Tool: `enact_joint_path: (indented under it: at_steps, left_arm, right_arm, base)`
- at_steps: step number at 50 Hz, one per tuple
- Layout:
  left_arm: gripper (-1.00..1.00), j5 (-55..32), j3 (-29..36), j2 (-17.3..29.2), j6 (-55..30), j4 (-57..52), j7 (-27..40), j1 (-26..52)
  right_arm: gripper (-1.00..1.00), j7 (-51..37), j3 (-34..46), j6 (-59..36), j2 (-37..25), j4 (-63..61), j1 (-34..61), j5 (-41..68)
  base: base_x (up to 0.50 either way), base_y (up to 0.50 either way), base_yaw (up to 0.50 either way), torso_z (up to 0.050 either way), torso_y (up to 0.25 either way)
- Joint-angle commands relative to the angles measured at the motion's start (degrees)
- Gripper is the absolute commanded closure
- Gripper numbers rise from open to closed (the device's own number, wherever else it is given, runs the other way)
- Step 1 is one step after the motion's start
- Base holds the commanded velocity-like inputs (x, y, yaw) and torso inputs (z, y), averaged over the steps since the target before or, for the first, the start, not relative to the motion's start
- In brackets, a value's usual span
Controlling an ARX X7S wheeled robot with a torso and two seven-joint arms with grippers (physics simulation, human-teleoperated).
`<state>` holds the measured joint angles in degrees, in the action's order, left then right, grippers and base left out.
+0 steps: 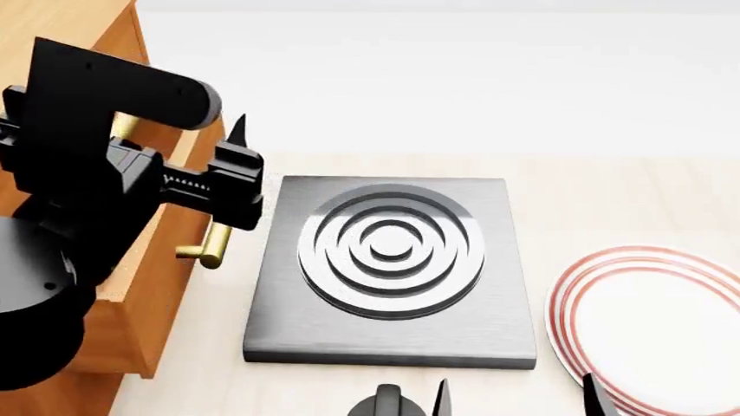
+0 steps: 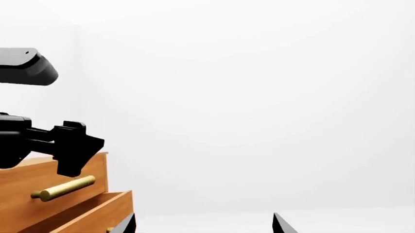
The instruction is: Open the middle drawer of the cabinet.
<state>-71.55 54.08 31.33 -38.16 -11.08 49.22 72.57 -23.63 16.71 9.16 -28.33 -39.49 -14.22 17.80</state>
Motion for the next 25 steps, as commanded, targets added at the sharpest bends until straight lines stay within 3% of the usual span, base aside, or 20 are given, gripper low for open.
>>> enact_joint_path:
  at_steps: [1, 13, 25]
  left_arm:
    - [-1.0, -2.46, -1.24, -0.23, 0.29, 2.03, -1.01, -0.46]
    - [-1.0, -10.06, -3.47, -3.21, -1.14, 12.95, -5.55, 0.15]
    - [-1.0, -12.65, -4.41, -3.68, -3.06, 17.33, -3.51, 2.28]
  right_arm:
    - [-1.0, -0.15, 0.09, -0.03, -0.1, 0.02, 0.01, 0.03]
    - [-1.0, -0.27, 0.23, -0.13, -0.16, 0.32, 0.19, 0.08]
    - [-1.0, -0.19, 0.78, -0.5, -0.07, 0.77, 0.68, 0.11]
  base:
    - [0.0, 0.0, 0.0, 0.0, 0.0]
    - [0.0, 0.0, 0.0, 0.0, 0.0]
    - [0.0, 0.0, 0.0, 0.0, 0.0]
